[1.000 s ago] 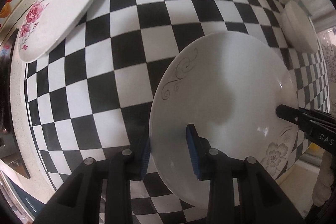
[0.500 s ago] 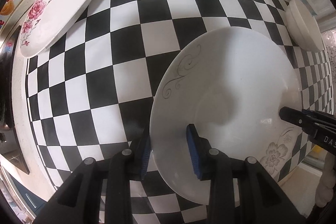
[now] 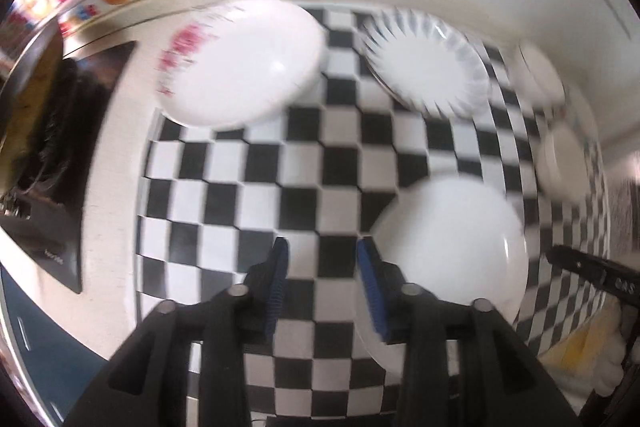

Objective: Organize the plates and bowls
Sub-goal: 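Move both tools to the pink-flower plate and grip its rim, then lift the pink-flower plate with both tools and lower it onto the white plate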

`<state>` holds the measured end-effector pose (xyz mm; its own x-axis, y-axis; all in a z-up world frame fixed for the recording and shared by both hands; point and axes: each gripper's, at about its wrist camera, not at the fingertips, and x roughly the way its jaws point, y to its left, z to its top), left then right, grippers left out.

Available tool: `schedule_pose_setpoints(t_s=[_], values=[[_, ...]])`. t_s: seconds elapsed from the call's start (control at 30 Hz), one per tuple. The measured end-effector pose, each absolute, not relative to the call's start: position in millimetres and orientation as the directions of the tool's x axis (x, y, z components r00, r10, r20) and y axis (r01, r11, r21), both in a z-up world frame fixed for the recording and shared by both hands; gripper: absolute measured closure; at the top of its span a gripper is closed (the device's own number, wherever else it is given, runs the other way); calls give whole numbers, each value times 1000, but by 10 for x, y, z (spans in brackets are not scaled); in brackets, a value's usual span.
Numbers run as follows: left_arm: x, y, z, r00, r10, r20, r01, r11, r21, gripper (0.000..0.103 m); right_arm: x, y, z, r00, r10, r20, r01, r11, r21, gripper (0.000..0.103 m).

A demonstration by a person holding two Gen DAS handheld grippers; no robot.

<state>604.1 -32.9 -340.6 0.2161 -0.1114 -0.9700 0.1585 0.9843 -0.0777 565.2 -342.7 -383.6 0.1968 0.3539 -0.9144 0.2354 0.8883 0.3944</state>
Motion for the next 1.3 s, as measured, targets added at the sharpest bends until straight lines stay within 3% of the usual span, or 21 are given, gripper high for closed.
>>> schedule_pose_setpoints(t_s=[0.07, 0.1, 0.43, 0.8, 0.93, 1.1, 1.3], values=[[6179, -126, -3359, 237, -101, -966, 111, 991, -77, 64, 5802, -3353, -3733, 224, 363, -905, 211, 888, 408, 35], [6263, -45, -3358, 240, -87, -967, 83, 994, -69, 64, 5903, -3310, -3668, 254, 375, -891, 200, 881, 428, 34], [7140, 934, -3595, 228, -94, -969, -108, 987, -121, 64, 7170, -2345, -3603, 231, 408, -883, 132, 886, 444, 34], [8054, 1165, -4297, 112, -95, -989, -49, 994, -101, 64, 8484, -1578, -4300, 113, 338, -934, 136, 926, 351, 35], [8156, 1177, -4433, 91, -132, -987, -47, 990, -136, 64, 8776, -1502, -4477, 69, 345, -936, 121, 929, 351, 42], [8240, 1114, -4481, 85, -163, -983, -21, 986, -166, 65, 9003, -1440, -4754, -8, 357, -934, 109, 929, 354, 61], [8221, 1053, -4478, 100, -171, -980, -22, 985, -174, 73, 9027, -1350, -4809, -26, 309, -951, 72, 949, 307, 77]])
